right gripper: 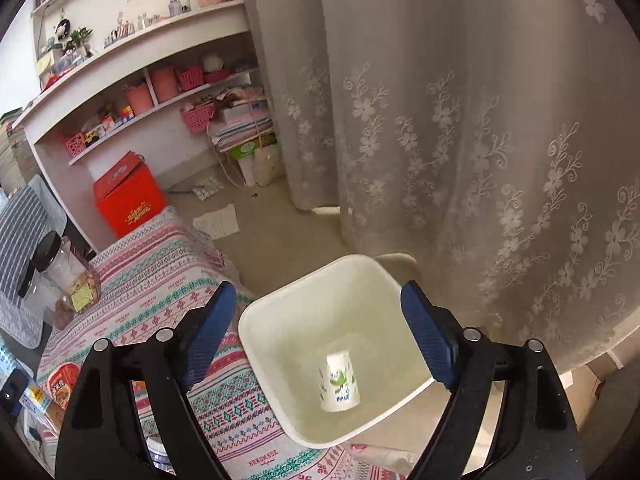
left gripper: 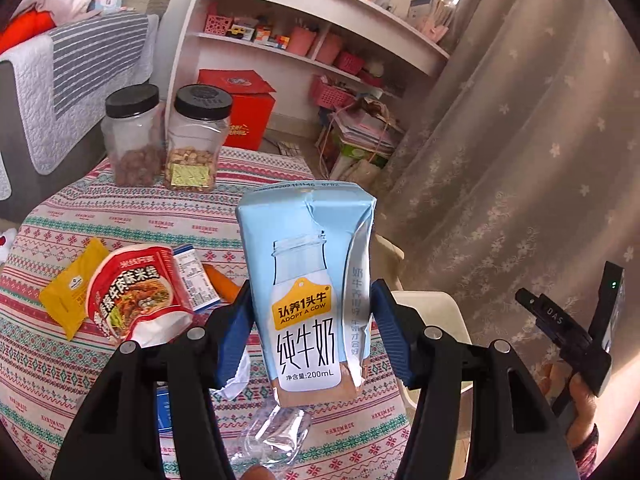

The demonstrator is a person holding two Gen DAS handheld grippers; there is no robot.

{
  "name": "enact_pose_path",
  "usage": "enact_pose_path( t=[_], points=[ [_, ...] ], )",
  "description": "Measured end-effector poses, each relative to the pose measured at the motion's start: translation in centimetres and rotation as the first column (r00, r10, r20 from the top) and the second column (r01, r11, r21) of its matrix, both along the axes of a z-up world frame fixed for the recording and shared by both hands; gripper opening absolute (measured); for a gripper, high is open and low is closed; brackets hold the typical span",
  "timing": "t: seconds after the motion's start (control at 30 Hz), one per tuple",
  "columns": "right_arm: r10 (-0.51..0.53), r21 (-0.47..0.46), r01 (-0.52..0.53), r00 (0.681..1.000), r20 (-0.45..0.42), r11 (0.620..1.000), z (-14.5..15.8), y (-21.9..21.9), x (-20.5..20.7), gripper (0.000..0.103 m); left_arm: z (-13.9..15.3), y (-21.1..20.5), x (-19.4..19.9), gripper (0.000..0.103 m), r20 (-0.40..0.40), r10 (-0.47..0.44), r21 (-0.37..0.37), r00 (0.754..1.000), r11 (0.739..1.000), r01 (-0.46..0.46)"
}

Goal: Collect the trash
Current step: 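Carry the paper cup over the white bin and open the right tool, then lower the milk carton into the white bin and open the left tool, then grasp the blue toothpaste box with the left tool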

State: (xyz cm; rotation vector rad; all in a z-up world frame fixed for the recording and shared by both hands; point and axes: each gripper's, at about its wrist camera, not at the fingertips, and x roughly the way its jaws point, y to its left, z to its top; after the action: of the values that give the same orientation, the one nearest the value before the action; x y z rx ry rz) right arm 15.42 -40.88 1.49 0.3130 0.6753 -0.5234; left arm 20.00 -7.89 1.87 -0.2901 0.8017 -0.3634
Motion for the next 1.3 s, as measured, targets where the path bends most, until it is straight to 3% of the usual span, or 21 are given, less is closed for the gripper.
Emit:
enact_pose_path(
  t=[0.07,0.23,0.7,0.8,0.83,0.93,1.07,1.3],
  points=[
    [-0.033,-0.021,0.034,0.999,0.039,0.999,0.8,-0.8,-0.8,0.092,0.0,-2.2,0.1,0.058,-0.002,-0.032,0.009,0.999,0.999,0.032],
    [-0.082,-0.039,0.085,0.994,0.077,0.996,1.9,-3.3,-1.9,0.096,0.3,-8.1,0.4,0.058,-0.015,-0.109,-0.013,0.994,0.994,0.109],
    [-0.216,0.026,0.214,0.971,0.104,0.976,2.4,-9.1,-4.7,0.096,-0.5,-21.5,1.0,0.059,-0.067,-0.267,-0.067,0.962,0.963,0.262],
    [-0.228,0.039,0.225,0.967,0.114,0.974,2.5,-9.5,-4.9,0.096,-0.3,-22.4,1.3,0.080,-0.078,-0.270,-0.067,0.960,0.962,0.266],
    [-0.224,0.039,0.221,0.968,0.117,0.974,2.6,-9.4,-4.9,0.096,-0.1,-22.4,1.2,0.080,-0.073,-0.270,-0.063,0.960,0.962,0.266],
    [-0.197,0.017,0.196,0.973,0.121,0.980,2.7,-8.3,-4.7,0.096,0.9,-21.9,0.7,0.085,-0.032,-0.247,0.011,0.968,0.969,0.248],
    [-0.150,-0.043,0.157,0.979,0.142,0.987,3.2,-5.7,-4.3,0.096,2.4,-20.1,-0.3,0.089,0.059,-0.132,0.175,0.990,0.977,0.120],
    [-0.032,-0.154,0.056,0.987,0.156,0.987,3.6,0.1,-3.6,0.096,4.1,-15.4,-1.6,0.094,0.180,0.011,0.309,0.984,0.949,-0.067]
  ],
)
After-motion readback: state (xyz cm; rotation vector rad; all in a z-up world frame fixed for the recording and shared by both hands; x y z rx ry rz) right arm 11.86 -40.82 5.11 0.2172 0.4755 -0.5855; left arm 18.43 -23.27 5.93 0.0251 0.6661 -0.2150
